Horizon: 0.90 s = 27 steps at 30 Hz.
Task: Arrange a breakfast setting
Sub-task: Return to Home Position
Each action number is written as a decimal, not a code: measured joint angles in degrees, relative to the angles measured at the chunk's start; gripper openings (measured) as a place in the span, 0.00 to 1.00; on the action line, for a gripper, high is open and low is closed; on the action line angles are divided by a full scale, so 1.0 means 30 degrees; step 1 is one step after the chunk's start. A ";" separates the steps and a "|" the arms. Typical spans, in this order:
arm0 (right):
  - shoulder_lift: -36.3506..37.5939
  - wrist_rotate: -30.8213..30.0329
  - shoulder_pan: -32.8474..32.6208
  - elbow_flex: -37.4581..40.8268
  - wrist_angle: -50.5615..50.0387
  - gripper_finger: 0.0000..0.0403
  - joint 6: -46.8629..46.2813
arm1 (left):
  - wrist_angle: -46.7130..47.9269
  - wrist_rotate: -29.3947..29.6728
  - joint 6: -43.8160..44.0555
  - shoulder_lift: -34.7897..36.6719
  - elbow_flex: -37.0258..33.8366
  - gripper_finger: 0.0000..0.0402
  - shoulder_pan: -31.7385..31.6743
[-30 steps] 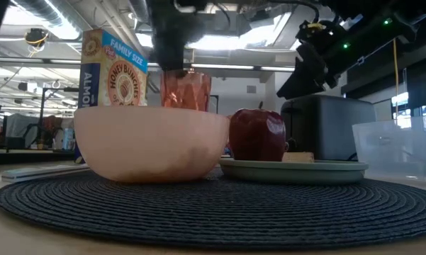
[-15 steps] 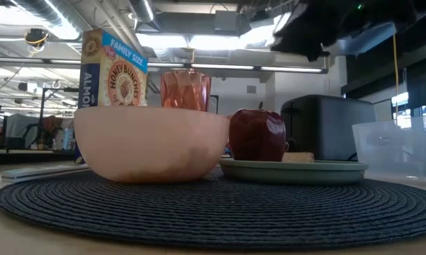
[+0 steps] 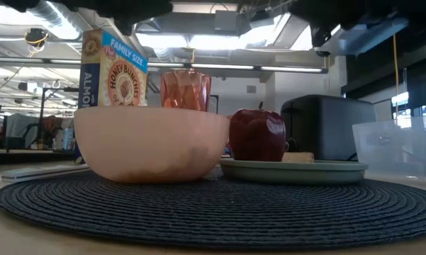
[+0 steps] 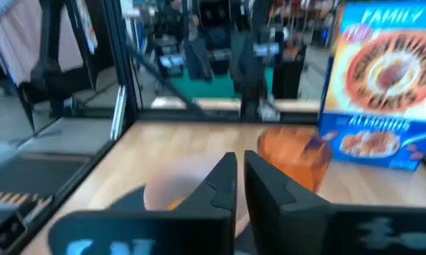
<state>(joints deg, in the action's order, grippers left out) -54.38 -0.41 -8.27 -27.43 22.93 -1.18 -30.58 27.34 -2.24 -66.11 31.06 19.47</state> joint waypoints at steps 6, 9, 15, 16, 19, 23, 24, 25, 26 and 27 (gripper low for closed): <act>0.2961 0.0329 0.0015 -0.0005 -0.1258 0.03 0.0641 | 0.0608 -0.2107 -0.0670 0.3592 -0.0957 0.20 -0.1147; 0.4312 0.0313 0.0015 -0.0027 -0.2835 0.01 0.1161 | 0.0591 -0.3115 -0.1404 0.5443 -0.1775 0.15 -0.1291; 0.6081 -0.0126 0.0007 0.0226 -0.5854 0.01 0.1536 | -0.1222 -0.3259 -0.1371 0.7249 -0.5156 0.07 -0.1283; 0.6209 -0.0099 0.0013 0.0523 -0.5393 0.00 0.1543 | -0.1955 -0.3265 -0.1358 0.7344 -0.5771 0.06 -0.1283; 0.6616 -0.0021 0.0007 0.1690 -0.4132 0.01 0.1525 | -0.4263 -0.3026 -0.1458 0.7525 -0.7514 0.02 -0.1283; 0.7426 -0.0055 0.0015 0.3138 -0.2544 0.00 0.1528 | -0.6174 -0.2877 -0.1493 0.8102 -0.8969 0.00 -0.1394; 0.7636 -0.0204 0.0015 0.3324 -0.2515 0.00 0.1608 | -0.6175 -0.3005 -0.1511 0.8421 -0.9147 0.01 -0.1481; 0.7871 -0.0456 0.0015 0.3365 -0.2672 0.00 0.1905 | -0.6126 -0.3048 -0.1594 0.8733 -0.9265 0.01 -0.1586; 0.8183 -0.0771 0.0032 0.3347 -0.2931 0.00 0.2223 | -0.5998 -0.3063 -0.1750 0.9034 -0.9313 0.00 -0.1731; 0.8597 -0.1089 0.0097 0.3202 -0.3379 0.00 0.2585 | -0.5844 -0.3071 -0.1901 0.9337 -0.9323 0.00 -0.1917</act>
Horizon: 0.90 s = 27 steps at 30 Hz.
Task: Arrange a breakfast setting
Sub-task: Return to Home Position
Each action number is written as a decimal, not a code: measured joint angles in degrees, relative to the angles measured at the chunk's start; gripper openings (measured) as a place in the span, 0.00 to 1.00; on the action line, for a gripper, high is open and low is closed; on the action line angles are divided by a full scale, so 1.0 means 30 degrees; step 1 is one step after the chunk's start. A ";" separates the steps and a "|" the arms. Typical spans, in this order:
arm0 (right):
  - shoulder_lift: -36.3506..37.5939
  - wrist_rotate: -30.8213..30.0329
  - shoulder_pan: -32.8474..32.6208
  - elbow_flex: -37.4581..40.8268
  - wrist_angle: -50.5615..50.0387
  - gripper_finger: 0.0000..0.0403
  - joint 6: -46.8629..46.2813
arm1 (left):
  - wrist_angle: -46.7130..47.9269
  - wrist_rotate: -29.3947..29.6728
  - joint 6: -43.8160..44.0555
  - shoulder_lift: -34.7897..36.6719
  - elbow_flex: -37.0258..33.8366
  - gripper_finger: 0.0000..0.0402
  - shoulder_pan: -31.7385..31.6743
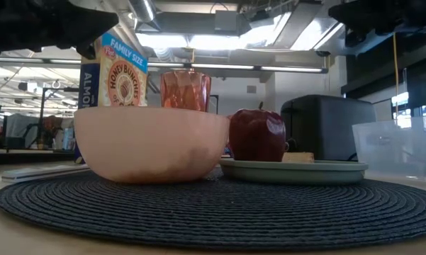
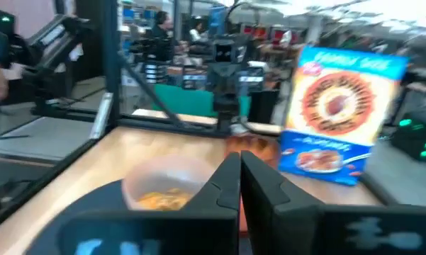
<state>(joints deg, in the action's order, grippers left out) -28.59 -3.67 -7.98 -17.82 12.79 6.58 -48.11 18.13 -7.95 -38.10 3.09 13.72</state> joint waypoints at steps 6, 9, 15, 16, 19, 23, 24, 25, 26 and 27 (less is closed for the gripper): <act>0.3038 0.0434 0.1377 -0.1597 -0.3476 0.00 0.0046 | 0.3473 -0.2391 0.0165 0.2500 0.0648 0.00 -0.1824; 0.4279 0.1043 0.1802 -0.1390 -0.4331 0.00 -0.0751 | 0.5719 -0.3057 0.0599 0.3539 0.0838 0.00 -0.2524; 0.5364 0.0376 0.1797 0.1562 -0.3194 0.00 -0.2928 | 0.6571 -0.3299 0.0947 0.4184 0.0235 0.00 -0.2885; 0.5371 0.0376 0.1797 0.2097 -0.2598 0.00 -0.3077 | 0.6577 -0.3279 0.0922 0.4245 0.0153 0.00 -0.2888; 0.5325 0.0376 0.1797 0.3219 -0.0775 0.00 -0.3285 | 0.6615 -0.3096 0.0727 0.4261 0.0124 0.00 -0.3126; 0.5338 0.0625 0.1797 0.3916 0.0368 0.00 -0.3773 | 0.6739 -0.3631 0.0615 0.4261 0.0124 0.00 -0.3704; 0.5338 0.0771 0.1797 0.4023 0.0426 0.00 -0.3810 | 0.6880 -0.3904 0.0670 0.4261 0.0124 0.00 -0.3851; 0.5334 0.0865 0.1797 0.4105 0.0436 0.00 -0.3828 | 0.7079 -0.4149 0.0808 0.4261 0.0124 0.00 -0.3973; 0.5330 0.0827 0.1797 0.4189 0.0425 0.00 -0.3828 | 0.7334 -0.4351 0.0970 0.4261 0.0124 0.00 -0.4087; 0.5330 0.0631 0.1797 0.4288 0.0432 0.00 -0.3841 | 0.7574 -0.4410 0.1071 0.4261 0.0124 0.00 -0.4159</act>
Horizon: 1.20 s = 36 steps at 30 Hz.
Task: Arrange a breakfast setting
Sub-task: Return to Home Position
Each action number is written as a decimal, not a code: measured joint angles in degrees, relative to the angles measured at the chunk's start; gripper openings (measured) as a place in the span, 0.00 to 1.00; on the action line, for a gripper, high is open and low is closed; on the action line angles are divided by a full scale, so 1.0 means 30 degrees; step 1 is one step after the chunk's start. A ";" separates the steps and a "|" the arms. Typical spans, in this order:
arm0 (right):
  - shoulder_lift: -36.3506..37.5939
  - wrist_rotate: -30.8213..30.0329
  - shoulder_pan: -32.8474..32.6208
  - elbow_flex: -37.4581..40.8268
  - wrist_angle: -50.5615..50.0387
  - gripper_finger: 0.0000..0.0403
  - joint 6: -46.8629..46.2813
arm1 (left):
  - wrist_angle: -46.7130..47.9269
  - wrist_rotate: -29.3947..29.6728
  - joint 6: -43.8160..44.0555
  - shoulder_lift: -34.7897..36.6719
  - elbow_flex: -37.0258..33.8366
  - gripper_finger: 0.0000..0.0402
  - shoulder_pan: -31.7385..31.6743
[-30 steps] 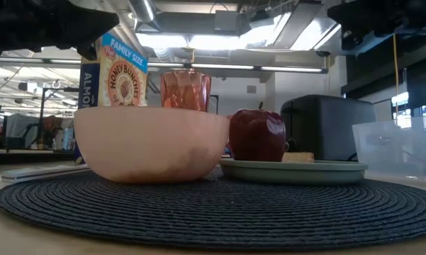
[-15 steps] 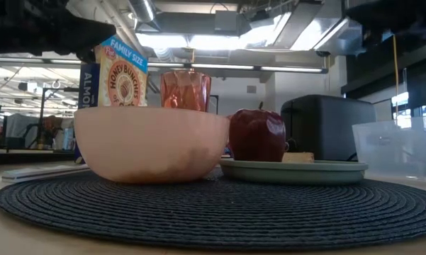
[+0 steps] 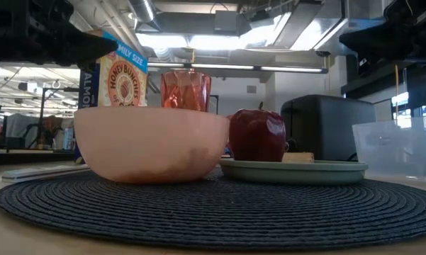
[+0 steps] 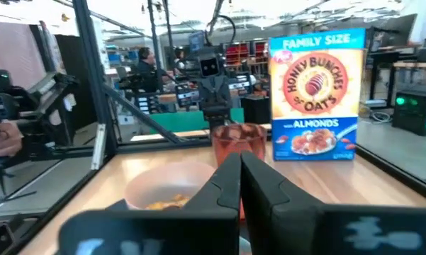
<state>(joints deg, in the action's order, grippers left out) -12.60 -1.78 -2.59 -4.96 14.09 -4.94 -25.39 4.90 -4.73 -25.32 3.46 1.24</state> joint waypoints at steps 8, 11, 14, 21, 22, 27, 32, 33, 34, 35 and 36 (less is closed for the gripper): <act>0.0000 -0.0416 0.0000 0.0330 0.0297 0.00 0.0289 | 0.0077 -0.0047 -0.0100 -0.0015 -0.0015 0.00 -0.0075; 0.0051 -0.0408 0.0000 0.0330 0.0791 0.00 0.0296 | 0.0416 -0.0049 -0.0007 0.0166 -0.0022 0.00 -0.0075; 0.0058 -0.0387 0.0000 0.0330 0.0831 0.00 0.0302 | 0.1350 -0.0046 0.0018 0.1141 -0.0029 0.00 -0.0075; 0.0051 -0.0212 0.0000 0.0323 0.0342 0.00 0.0225 | 0.5655 0.0024 0.0081 0.5699 -0.0033 0.00 -0.0075; 0.0051 -0.0212 0.0000 0.0323 0.0234 0.00 0.0216 | 0.6377 0.0024 0.0196 0.6442 -0.0034 0.00 -0.0075; 0.0049 -0.0252 0.0000 0.0323 -0.0240 0.00 0.0208 | 0.9464 0.0038 0.0931 0.8386 -0.0094 0.00 -0.0075; -0.0044 -0.0408 0.0000 0.0826 0.0577 0.00 0.0176 | 0.7856 0.0005 0.1109 0.7409 -0.1008 0.00 -0.0177; -0.0044 -0.0408 0.0000 0.1233 0.1160 0.00 0.0142 | 0.7921 0.0009 0.1261 0.7291 -0.1013 0.00 -0.0177; -0.0048 -0.0392 0.0000 0.1510 0.1491 0.00 0.0016 | 0.7831 -0.0013 0.1340 0.7377 -0.1013 0.00 -0.0177; -0.0047 -0.0382 0.0000 0.1503 0.1432 0.00 -0.0059 | 0.7722 -0.0044 0.1384 0.7480 -0.1013 0.00 -0.0177; -0.0048 -0.0322 0.0000 0.1503 0.1249 0.00 -0.0128 | 0.7443 -0.0120 0.1384 0.7484 -0.1009 0.00 -0.0177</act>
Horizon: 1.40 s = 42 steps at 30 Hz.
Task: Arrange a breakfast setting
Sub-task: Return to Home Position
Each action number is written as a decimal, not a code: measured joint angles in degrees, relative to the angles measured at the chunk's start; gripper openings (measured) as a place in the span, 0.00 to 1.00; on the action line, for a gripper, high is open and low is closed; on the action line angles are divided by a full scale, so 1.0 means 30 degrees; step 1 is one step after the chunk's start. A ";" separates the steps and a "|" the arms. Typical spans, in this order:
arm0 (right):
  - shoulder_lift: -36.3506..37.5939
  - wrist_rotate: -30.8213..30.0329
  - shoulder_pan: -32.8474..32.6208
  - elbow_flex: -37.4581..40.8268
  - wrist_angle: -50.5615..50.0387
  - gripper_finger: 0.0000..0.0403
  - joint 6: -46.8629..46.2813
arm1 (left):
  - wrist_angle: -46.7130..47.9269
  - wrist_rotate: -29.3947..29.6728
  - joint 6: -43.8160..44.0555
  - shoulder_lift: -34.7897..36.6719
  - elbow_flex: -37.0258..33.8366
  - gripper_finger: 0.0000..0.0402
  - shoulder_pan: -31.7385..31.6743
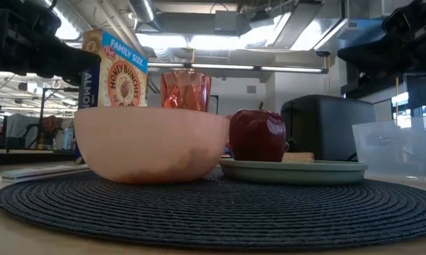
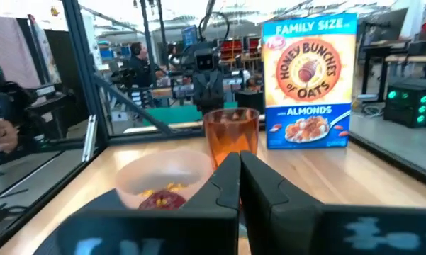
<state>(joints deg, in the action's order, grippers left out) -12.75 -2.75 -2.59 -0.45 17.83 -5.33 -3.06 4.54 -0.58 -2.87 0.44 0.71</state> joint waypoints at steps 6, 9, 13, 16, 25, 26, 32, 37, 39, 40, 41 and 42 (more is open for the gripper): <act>0.0012 -0.0035 0.0000 0.0000 -0.0188 0.00 0.0686 | 0.0222 -0.0471 -0.0453 -0.0038 -0.0004 0.00 0.0000; 0.0005 -0.0041 0.0000 0.0000 -0.0223 0.00 0.0864 | 0.0275 -0.0299 -0.0495 -0.0038 -0.0004 0.00 0.0000; 0.0005 -0.0678 0.0000 0.0000 -0.0611 0.00 0.0933 | 0.0346 -0.0279 -0.0495 -0.0038 -0.0004 0.00 0.0000; 0.0007 -0.0927 0.0000 0.0000 -0.0699 0.00 0.0934 | 0.0478 -0.0120 -0.0485 -0.0038 -0.0004 0.00 0.0000; 0.0008 -0.0742 0.0000 0.0000 -0.1652 0.00 0.0945 | 0.0573 0.0158 -0.0393 -0.0053 -0.0004 0.00 0.0000; 0.0008 -0.0742 0.0000 0.0000 -0.1962 0.00 0.0949 | 0.0573 0.0158 -0.0393 -0.0053 -0.0004 0.00 0.0000; 0.0005 -0.0726 0.0000 0.0000 -0.2620 0.00 0.1427 | 0.0573 0.0158 -0.0390 -0.0053 -0.0004 0.00 0.0000; 0.0010 0.0691 0.0000 0.0000 -0.3135 0.00 0.2394 | 0.0573 0.0158 -0.0386 -0.0053 -0.0004 0.00 0.0000; 0.0005 0.1036 0.0000 0.0000 -0.3073 0.00 0.2424 | 0.0573 0.0158 -0.0385 -0.0053 -0.0004 0.00 0.0000; 0.0011 0.1257 0.0000 0.0000 -0.2993 0.00 0.2427 | 0.0573 0.0158 -0.0379 -0.0053 -0.0004 0.00 0.0000; 0.0018 0.1416 0.0000 0.0000 -0.2918 0.00 0.2434 | 0.0573 0.0158 -0.0379 -0.0053 -0.0004 0.00 0.0007; 0.0019 0.1529 0.0000 0.0000 -0.2906 0.00 0.2433 | 0.0573 0.0158 -0.0380 -0.0053 -0.0004 0.00 0.0000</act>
<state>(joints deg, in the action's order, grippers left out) -12.69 1.84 -2.59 -0.45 9.12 1.97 -1.34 5.02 -1.72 -3.03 0.43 0.71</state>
